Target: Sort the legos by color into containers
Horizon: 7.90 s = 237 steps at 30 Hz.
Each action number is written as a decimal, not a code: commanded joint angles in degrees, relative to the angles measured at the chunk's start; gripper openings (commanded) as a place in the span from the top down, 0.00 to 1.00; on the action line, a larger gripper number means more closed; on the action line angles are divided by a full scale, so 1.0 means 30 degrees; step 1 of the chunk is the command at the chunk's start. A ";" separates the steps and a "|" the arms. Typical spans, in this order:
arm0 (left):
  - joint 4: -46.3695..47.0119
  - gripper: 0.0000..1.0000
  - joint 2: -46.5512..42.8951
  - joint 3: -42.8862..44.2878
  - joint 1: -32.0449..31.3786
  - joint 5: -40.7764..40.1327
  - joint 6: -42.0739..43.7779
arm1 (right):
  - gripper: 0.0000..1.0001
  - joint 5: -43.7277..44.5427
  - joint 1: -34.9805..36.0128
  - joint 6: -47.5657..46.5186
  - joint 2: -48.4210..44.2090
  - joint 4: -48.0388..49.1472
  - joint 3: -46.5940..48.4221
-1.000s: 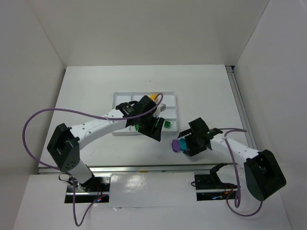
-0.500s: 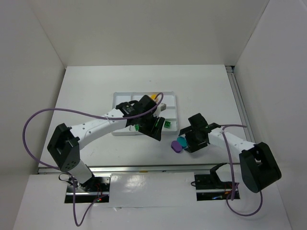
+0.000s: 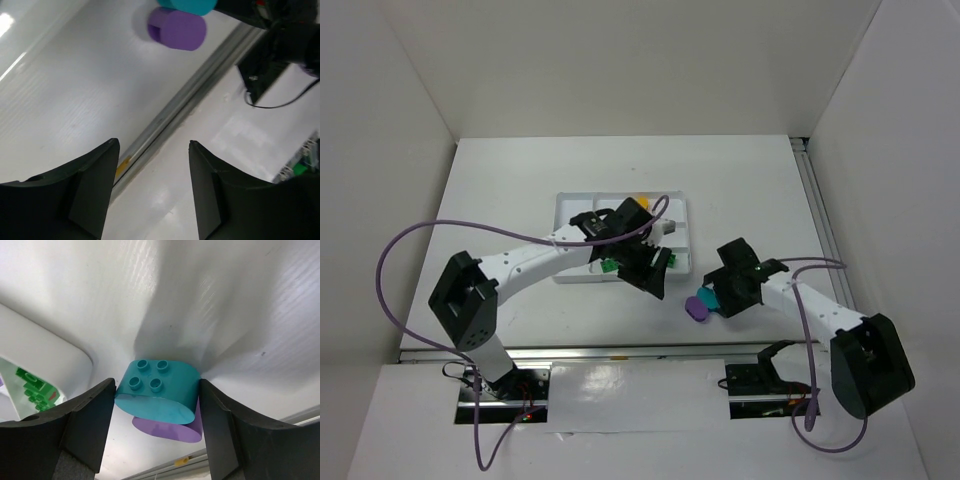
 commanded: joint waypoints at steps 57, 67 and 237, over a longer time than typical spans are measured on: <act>1.2608 0.20 0.5210 0.0212 0.1686 1.3208 0.0456 | 0.42 -0.3019 -0.1280 -0.4969 -0.2925 -0.0667 0.4352; 1.2373 0.17 0.6030 0.0213 0.1305 1.3208 -0.0245 | 0.42 -0.2843 -0.1280 -0.4969 -0.2749 -0.0315 0.4584; -0.6377 0.00 -0.4165 0.9411 1.2379 -0.5954 -0.1918 | 0.72 -0.7269 0.7275 -1.7389 1.7108 1.0035 2.0368</act>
